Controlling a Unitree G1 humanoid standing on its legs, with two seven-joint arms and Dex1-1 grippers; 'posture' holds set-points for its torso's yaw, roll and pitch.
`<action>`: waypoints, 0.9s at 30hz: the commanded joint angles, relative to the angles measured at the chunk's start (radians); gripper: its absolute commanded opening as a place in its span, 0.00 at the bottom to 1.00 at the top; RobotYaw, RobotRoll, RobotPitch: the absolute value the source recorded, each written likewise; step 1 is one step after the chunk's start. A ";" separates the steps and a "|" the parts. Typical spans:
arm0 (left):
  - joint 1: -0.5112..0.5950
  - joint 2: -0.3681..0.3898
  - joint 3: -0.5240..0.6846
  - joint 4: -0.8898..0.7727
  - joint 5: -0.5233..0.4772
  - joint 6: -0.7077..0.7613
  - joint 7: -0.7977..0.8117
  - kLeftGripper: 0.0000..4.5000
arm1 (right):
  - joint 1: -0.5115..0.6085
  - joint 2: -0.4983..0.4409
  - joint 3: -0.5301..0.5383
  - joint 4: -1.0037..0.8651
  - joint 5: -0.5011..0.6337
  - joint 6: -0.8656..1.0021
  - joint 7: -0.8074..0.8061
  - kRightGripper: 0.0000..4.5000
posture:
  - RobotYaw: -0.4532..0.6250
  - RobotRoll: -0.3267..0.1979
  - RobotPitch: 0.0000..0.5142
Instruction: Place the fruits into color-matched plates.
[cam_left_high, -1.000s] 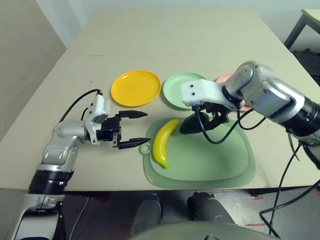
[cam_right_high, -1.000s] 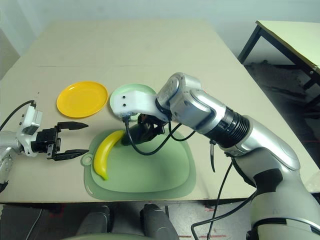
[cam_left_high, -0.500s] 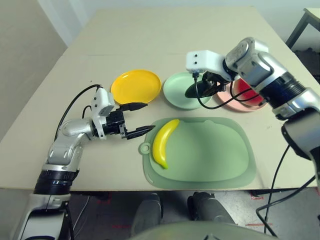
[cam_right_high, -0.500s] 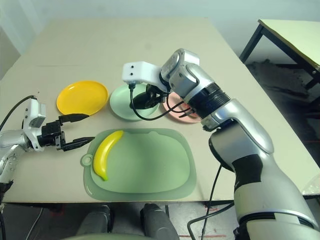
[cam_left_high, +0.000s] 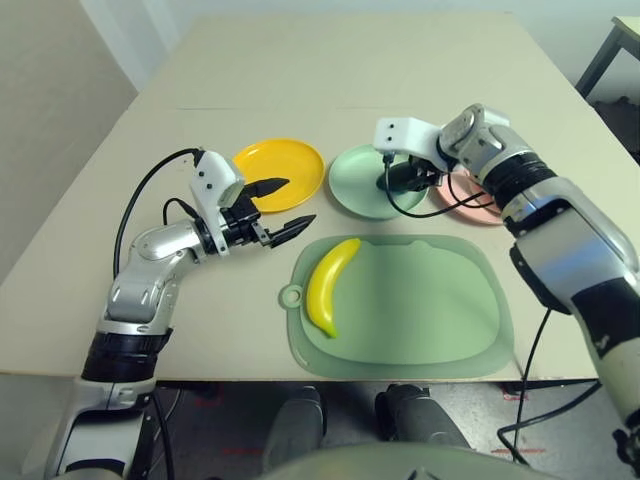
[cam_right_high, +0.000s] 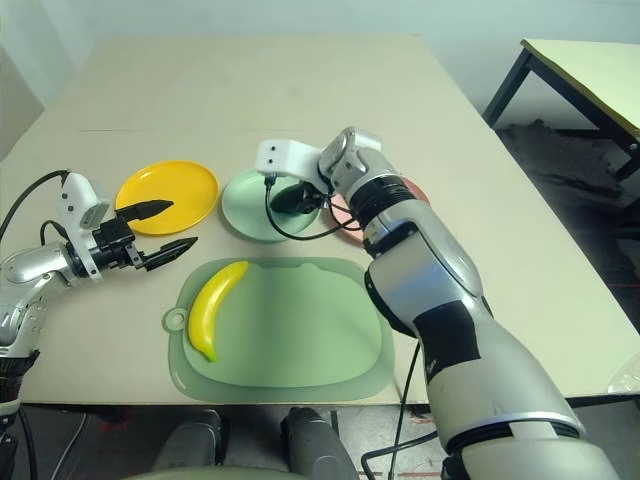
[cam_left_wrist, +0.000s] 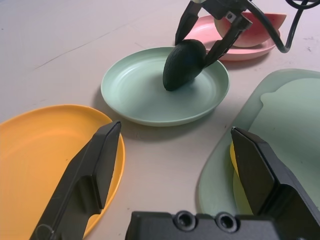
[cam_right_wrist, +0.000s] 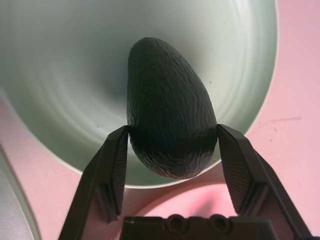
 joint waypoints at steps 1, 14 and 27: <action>-0.009 0.011 -0.006 0.028 0.015 -0.016 -0.020 1.00 | -0.036 -0.035 -0.050 -0.019 -0.002 -0.019 0.036 1.00 | 0.46 0.62 0.22; -0.017 0.024 -0.007 0.116 0.031 -0.083 -0.091 1.00 | 0.331 -0.379 -0.453 -1.048 0.312 0.667 0.240 1.00 | 0.41 0.62 0.20; -0.082 0.028 -0.010 0.176 0.028 -0.101 -0.141 1.00 | 0.951 -0.328 -0.928 -1.458 0.543 0.643 -0.073 1.00 | 0.39 0.62 0.18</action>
